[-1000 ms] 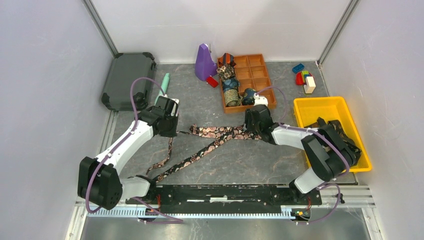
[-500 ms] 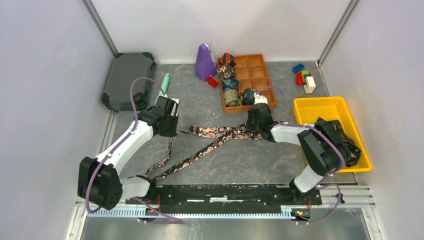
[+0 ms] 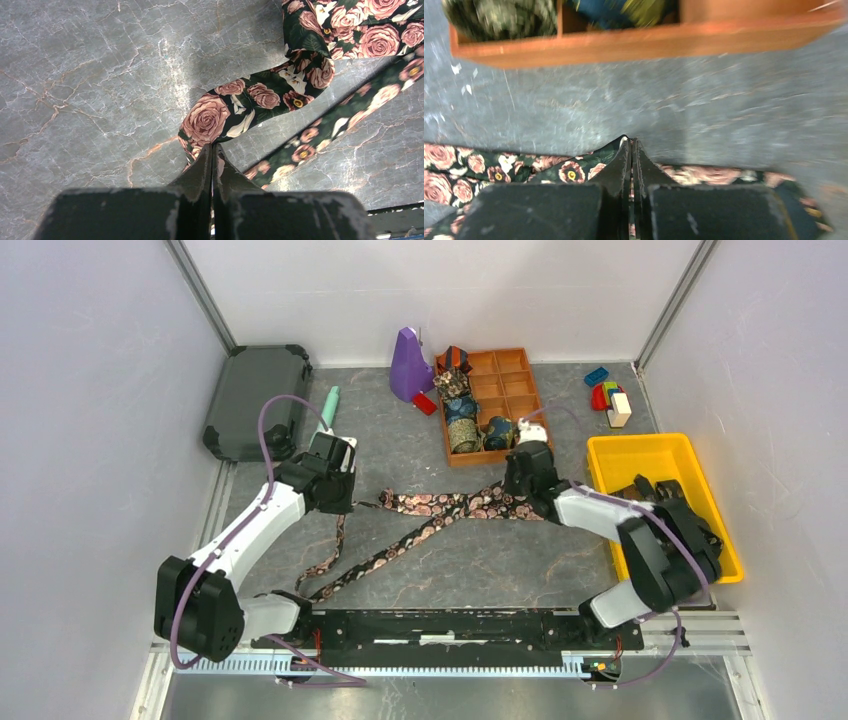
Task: Roll the ties
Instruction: Flatten out the tie at the center of the board.
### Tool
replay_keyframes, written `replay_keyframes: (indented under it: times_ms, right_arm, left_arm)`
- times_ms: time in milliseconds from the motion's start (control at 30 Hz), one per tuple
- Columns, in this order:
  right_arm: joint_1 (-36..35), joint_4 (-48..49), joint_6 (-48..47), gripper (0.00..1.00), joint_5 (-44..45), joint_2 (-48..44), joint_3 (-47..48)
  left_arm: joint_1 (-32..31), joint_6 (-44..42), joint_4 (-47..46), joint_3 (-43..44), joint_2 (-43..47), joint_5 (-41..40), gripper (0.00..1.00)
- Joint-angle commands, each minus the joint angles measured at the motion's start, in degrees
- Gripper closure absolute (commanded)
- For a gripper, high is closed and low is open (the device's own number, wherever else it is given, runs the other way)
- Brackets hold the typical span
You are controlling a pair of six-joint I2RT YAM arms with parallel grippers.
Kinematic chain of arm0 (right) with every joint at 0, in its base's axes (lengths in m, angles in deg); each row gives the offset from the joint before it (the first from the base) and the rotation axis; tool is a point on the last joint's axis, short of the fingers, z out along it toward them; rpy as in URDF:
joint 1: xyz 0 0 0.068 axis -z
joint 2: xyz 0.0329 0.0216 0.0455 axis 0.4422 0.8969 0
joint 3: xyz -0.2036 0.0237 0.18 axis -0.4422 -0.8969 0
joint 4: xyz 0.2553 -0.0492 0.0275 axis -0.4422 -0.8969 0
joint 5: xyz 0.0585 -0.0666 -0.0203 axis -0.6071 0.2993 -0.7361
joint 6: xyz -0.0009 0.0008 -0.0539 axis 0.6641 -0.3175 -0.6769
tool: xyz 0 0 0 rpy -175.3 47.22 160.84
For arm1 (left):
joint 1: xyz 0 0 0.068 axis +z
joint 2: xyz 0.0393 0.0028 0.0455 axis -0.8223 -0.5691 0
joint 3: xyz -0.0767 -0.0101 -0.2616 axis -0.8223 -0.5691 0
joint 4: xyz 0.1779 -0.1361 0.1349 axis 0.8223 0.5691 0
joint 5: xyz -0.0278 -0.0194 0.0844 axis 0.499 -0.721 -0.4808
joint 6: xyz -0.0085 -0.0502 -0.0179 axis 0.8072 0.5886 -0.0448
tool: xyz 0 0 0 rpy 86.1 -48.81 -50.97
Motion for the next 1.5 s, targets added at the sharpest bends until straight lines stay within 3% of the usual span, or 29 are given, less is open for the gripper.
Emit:
replay_keyframes:
  times_ms: [0, 133, 367, 733, 1067, 1467]
  right_arm:
    - [5.15, -4.95, -4.69, 1.0, 6.58, -12.39, 0.32]
    - [12.92, -8.88, -7.27, 1.0, 7.91, -22.03, -0.19]
    - [28.63, -13.69, -10.39, 1.0, 6.0, -30.87, 0.64]
    - [48.84, -16.1, -10.25, 1.0, 6.45, -29.35, 5.64]
    - [51.33, -17.93, -10.48, 1.0, 6.35, -26.5, 10.55]
    - [51.37, -15.82, -10.18, 0.99, 1.1, -25.36, 7.08]
  left_arm:
    - [0.62, 1.65, -1.43, -0.13, 1.68, 0.01, 0.98]
    - [0.88, 1.65, -1.3, -0.07, 1.72, -0.39, 0.98]
    - [1.26, 1.7, -1.35, -0.01, 1.42, -0.41, 0.98]
    - [2.57, 1.74, -0.91, 0.57, -0.9, -0.56, 0.98]
    - [13.77, 3.23, -1.48, 0.89, 0.97, -3.47, 0.98]
    - [17.89, 4.81, -0.6, 2.0, -3.66, -1.68, 0.98]
